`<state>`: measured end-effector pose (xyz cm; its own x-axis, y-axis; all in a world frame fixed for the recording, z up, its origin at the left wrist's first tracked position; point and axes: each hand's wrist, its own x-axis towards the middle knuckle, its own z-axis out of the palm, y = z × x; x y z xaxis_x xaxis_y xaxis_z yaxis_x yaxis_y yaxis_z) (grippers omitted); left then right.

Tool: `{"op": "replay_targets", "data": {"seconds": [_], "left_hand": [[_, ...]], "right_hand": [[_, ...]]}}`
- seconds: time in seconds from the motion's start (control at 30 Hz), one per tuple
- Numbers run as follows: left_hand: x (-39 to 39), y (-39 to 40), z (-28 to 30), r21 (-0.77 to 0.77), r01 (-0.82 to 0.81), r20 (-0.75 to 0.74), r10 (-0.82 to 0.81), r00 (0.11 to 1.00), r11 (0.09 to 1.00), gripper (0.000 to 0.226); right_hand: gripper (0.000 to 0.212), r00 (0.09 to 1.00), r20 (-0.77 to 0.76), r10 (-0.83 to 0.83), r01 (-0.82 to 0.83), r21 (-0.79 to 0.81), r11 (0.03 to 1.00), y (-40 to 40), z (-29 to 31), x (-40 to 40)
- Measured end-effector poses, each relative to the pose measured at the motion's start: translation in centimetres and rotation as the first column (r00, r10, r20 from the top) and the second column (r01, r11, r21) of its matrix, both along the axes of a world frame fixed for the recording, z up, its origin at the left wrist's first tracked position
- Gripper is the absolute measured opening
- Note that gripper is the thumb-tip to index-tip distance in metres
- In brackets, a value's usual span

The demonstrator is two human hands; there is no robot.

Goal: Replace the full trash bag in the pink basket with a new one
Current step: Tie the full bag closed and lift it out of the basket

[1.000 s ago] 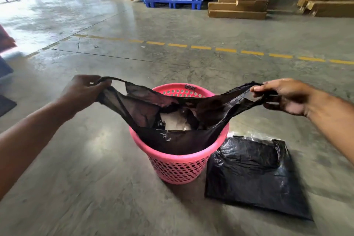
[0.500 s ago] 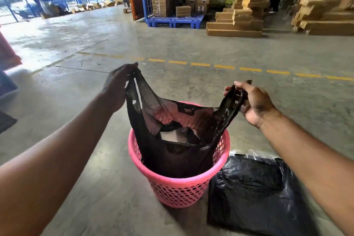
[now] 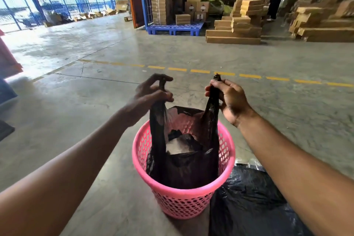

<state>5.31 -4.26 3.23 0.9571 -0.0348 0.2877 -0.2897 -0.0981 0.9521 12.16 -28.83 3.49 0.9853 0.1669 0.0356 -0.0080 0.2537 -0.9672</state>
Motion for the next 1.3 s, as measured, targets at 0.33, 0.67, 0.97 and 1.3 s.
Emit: {"op": "replay_targets", "data": {"seconds": [0.33,0.67,0.97,1.3], "left_hand": [[1.1,-8.2,-3.5,0.291,0.203,-0.076,-0.188,0.979,0.935,0.054],[1.3,-8.0,-3.7,0.027,0.087,-0.327,-0.073,0.942,0.996,0.023],[1.4,-6.0,-3.8,-0.205,0.245,-0.395,-0.309,0.865,0.948,0.042],[1.9,-4.9,-3.4,-0.311,0.113,-0.533,-0.272,0.801,0.944,0.037]], "right_hand": [[0.011,0.796,0.484,0.364,0.093,-0.691,0.717,0.3,2.1,-2.5],[0.026,0.767,0.512,0.387,0.19,-0.758,0.624,-2.1,0.2,-1.7],[0.005,0.888,0.454,0.071,0.178,-0.482,0.858,-2.4,-2.1,-0.2],[0.003,0.737,0.43,0.522,0.042,-0.8,0.599,-0.6,-5.8,-5.3]]}}
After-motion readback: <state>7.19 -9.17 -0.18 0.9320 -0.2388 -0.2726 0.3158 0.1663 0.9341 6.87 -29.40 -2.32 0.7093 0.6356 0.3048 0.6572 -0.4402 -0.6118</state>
